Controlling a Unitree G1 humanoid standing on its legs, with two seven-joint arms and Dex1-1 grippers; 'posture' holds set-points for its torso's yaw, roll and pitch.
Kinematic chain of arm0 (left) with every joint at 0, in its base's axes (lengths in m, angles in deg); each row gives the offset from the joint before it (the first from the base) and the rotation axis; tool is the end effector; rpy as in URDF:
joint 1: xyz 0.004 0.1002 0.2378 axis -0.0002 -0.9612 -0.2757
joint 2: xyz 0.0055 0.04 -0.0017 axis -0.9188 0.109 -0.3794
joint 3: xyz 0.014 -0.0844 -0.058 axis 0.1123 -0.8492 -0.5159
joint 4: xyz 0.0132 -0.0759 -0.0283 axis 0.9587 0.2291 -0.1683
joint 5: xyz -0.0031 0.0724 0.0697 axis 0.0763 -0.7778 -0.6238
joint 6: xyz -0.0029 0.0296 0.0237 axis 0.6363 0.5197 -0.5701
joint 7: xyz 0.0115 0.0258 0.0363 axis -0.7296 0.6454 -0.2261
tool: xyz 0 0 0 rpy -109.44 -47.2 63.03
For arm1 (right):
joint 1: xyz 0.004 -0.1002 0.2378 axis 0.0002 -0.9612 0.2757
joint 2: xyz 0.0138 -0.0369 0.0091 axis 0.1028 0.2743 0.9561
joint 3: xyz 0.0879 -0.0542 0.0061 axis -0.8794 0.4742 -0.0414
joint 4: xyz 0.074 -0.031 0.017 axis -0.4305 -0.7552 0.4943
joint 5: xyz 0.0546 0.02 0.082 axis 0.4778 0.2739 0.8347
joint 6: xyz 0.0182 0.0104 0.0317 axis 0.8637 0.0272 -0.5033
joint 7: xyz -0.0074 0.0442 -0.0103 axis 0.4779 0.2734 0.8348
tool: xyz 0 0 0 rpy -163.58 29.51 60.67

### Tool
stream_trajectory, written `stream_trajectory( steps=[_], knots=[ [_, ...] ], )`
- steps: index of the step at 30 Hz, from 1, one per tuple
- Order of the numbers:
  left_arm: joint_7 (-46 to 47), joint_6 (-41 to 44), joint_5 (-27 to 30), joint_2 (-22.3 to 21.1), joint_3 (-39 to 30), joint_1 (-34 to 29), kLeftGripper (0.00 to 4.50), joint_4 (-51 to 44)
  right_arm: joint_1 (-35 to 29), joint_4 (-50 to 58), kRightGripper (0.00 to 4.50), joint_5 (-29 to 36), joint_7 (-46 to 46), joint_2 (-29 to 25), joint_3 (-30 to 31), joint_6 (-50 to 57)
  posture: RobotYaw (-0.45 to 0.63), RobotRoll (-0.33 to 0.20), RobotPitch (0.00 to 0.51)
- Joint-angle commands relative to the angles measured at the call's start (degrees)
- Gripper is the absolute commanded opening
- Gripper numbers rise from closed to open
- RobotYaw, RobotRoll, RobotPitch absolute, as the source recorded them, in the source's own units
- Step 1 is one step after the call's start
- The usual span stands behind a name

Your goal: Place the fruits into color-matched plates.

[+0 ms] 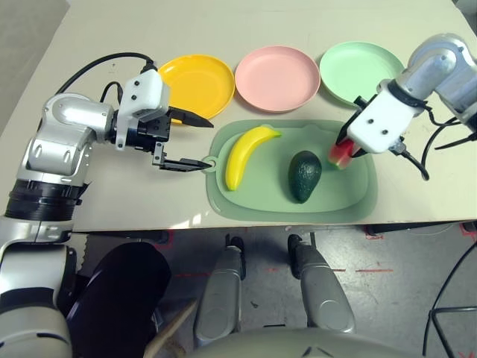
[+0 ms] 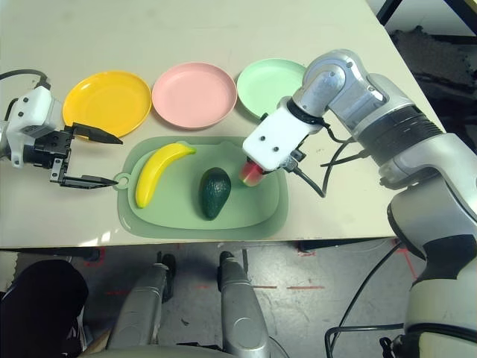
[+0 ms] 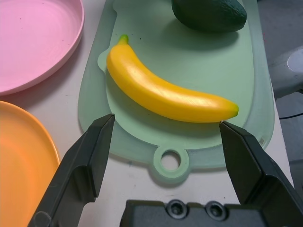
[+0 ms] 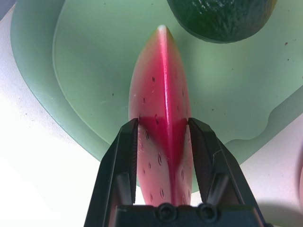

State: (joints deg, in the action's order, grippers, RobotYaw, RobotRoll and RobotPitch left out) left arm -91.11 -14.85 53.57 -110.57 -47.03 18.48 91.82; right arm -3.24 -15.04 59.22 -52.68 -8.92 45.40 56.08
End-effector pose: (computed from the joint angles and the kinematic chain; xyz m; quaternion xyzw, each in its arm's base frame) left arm 0.2849 0.2681 0.2600 0.3308 0.0523 -0.6102 0.7180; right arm 0.3259 -0.1753 0.3054 -0.6672 0.1126 0.6613 0.3238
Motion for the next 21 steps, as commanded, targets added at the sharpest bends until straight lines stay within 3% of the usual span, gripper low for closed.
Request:
stream_trajectory(
  steps=[1,6,7,21],
  knots=[
    [-0.72,-0.39,-0.17,-0.37,-0.85,-0.74,4.5,0.22,-0.53,-0.46,2.59,-1.02,-0.27,0.17,0.96,-1.29,-0.08,0.0,0.328],
    [-0.84,-0.2,-0.07,-0.59,-1.08,-1.04,4.5,0.01,-1.34,-1.74,4.36,-2.3,-0.27,0.99,0.33,-2.14,-0.08,0.0,0.33],
    [-0.87,-0.14,-0.08,-0.6,-1.11,-1.04,4.5,-0.03,-1.39,-1.97,4.48,-2.37,-0.27,1.16,0.21,-2.12,-0.08,0.0,0.33],
    [-1.44,-0.14,-0.09,-0.64,-1.4,-0.95,4.5,-0.05,-2.43,-11.96,4.48,-11.12,-0.27,7.23,-7.33,-5.79,-0.08,0.0,0.335]
  ],
)
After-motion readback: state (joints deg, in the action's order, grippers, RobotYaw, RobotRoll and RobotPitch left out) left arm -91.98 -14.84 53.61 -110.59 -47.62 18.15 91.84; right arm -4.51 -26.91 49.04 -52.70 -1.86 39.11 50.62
